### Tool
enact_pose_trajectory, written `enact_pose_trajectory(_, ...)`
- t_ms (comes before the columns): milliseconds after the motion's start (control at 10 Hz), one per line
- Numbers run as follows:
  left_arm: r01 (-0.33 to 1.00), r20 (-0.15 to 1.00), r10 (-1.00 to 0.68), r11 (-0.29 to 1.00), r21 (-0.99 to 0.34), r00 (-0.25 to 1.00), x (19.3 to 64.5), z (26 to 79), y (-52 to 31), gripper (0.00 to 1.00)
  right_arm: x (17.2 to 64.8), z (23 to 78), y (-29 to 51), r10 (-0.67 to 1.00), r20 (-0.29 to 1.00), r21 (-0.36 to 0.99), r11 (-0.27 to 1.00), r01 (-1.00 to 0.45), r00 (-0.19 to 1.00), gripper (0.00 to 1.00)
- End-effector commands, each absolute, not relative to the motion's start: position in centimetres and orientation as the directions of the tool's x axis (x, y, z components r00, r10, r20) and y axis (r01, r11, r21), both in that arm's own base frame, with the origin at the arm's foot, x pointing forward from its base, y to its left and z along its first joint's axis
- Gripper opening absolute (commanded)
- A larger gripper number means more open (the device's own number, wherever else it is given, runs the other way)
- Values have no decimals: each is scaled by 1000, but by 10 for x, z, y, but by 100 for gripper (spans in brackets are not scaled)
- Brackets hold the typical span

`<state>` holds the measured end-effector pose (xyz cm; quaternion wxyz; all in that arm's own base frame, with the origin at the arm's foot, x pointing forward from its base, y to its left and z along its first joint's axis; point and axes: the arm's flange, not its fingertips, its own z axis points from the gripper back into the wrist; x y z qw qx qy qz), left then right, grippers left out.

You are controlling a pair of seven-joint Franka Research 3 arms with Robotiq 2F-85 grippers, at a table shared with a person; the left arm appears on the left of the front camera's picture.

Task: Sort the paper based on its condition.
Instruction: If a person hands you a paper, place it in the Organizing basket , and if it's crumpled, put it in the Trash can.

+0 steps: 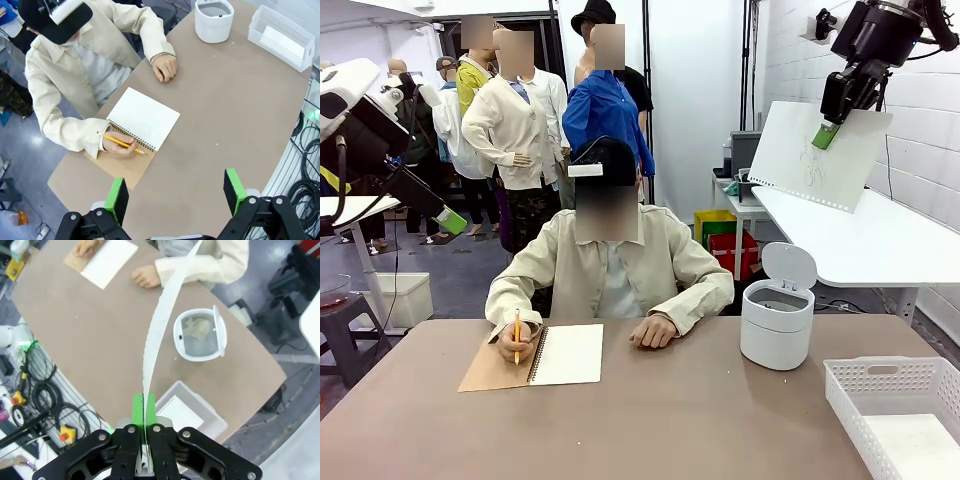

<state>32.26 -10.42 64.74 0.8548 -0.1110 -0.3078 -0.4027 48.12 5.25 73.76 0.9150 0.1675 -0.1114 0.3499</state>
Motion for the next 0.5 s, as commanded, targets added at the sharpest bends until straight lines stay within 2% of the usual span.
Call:
enact_pose_trajectory(0,757,617,-619,651,56,486,323,648,-103,100,442,721,30,595,219,265,726,-634,773,0)
enact_pose_trajectory(400,757,617,-619,651,56,486,323,648,-103,100,371,687,-6,589,104,239,767,-595,801,0)
